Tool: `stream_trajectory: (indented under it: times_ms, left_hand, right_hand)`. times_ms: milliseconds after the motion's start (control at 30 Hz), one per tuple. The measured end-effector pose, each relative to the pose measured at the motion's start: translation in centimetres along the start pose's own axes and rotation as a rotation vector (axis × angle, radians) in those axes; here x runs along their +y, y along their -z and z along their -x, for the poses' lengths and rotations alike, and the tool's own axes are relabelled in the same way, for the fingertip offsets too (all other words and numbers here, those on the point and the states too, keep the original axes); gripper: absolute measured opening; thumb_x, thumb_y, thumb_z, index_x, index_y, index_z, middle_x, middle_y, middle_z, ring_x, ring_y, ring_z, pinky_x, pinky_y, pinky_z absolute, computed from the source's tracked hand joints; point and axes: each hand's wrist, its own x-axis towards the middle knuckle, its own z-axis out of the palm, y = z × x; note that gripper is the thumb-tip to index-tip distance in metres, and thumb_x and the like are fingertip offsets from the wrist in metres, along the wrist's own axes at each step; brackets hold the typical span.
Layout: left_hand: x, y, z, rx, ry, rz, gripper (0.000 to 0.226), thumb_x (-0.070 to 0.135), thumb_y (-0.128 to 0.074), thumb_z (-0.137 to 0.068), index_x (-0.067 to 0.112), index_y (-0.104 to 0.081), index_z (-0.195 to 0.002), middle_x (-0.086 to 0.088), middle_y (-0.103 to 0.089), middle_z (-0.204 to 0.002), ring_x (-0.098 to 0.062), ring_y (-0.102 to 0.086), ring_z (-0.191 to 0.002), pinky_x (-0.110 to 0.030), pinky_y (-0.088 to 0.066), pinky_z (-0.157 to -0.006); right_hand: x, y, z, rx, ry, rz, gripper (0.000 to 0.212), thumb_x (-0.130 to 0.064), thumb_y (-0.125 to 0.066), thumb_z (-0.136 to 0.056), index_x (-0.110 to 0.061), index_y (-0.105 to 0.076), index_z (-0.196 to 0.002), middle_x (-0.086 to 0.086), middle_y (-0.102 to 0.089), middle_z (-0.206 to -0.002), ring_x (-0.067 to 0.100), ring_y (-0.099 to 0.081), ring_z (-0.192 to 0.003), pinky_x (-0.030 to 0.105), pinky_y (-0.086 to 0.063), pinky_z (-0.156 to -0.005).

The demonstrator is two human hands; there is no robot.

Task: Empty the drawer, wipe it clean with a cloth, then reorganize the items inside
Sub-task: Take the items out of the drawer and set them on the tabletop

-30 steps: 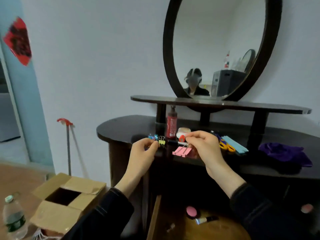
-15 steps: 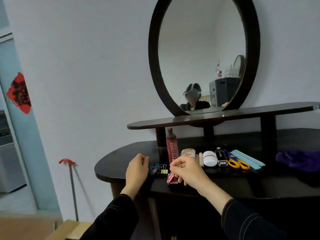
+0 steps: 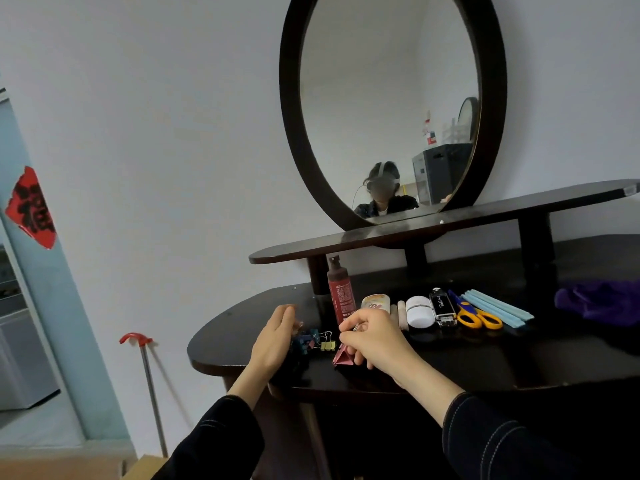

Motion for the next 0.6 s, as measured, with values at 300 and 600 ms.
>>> stream_trajectory:
  times_ms: [300,600]
  left_hand:
    - [1.4,0.9,1.6,-0.099,0.066,0.275,0.065,0.059,-0.012,-0.102,0.026,-0.044,-0.148,0.001,-0.062,-0.138,-0.021,-0.054,-0.128,-0.061,-0.031,-0.110]
    - [1.2,1.2,2.9,0.005,0.083,0.334,0.074,0.067,-0.015,-0.094,0.028,-0.038,-0.153,0.003,-0.036,-0.159,-0.019,-0.037,-0.144,-0.053,-0.033,-0.113]
  right_hand:
    - [-0.5,0.1,0.2,0.004,-0.013,-0.017,0.014,-0.005,-0.061,-0.086,-0.015,-0.067,-0.093,-0.001,-0.066,-0.059,0.008,-0.058,-0.043,0.018,-0.039,-0.037]
    - [-0.8,0.8,0.8,0.109,-0.008,-0.192,0.020,-0.034,-0.068,-0.090,-0.013,-0.068,-0.091,-0.004,-0.061,-0.053,0.009,-0.051,-0.043,0.018,-0.038,-0.039]
